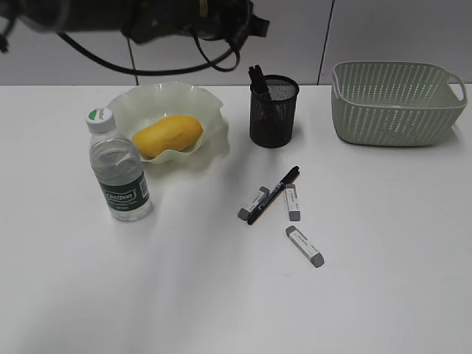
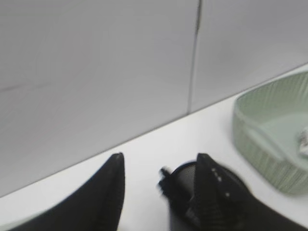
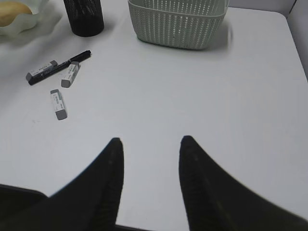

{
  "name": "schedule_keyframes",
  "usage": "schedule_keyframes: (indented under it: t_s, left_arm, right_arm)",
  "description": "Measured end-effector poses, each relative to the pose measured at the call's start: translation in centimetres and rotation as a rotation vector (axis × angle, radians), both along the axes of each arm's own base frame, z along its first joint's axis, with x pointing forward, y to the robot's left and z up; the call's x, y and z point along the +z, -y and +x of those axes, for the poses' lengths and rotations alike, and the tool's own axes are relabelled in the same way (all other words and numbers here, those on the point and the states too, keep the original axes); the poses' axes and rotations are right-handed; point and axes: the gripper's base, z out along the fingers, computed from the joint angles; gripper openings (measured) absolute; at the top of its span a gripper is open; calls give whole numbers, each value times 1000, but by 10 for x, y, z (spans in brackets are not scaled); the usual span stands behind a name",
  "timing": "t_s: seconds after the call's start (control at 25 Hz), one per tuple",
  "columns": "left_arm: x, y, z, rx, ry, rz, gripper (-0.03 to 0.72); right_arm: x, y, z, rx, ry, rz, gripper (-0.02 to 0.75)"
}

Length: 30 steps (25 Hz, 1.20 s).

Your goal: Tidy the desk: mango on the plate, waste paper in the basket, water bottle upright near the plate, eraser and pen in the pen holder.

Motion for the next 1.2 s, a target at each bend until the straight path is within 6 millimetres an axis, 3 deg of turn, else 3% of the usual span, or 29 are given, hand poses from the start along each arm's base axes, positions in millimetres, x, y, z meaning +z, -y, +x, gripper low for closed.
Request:
schedule_keyframes:
  t_s: [0.12, 0.2, 0.32, 0.52, 0.68, 0.76, 0.96, 1.2]
  left_arm:
    - [42, -23, -31, 107, -73, 236, 291]
    - [54, -42, -59, 131, -147, 312, 265]
    - [62, -82, -115, 142, -255, 321, 251]
    - [72, -167, -234, 199, -390, 293, 249]
    - [73, -228, -319, 233, -379, 208, 265]
    - [70, -249, -348, 239, -349, 156, 270]
    - [56, -290, -402, 245, -220, 21, 273]
    - [40, -305, -424, 207, -92, -24, 273]
  right_arm:
    - [0, 0, 0, 0, 0, 0, 316]
    - [0, 0, 0, 0, 0, 0, 314]
    - [0, 0, 0, 0, 0, 0, 314]
    - [0, 0, 0, 0, 0, 0, 314]
    - [0, 0, 0, 0, 0, 0, 314]
    - [0, 0, 0, 0, 0, 0, 314]
    - [0, 0, 1, 0, -6, -3, 314]
    - [0, -1, 4, -1, -22, -11, 314]
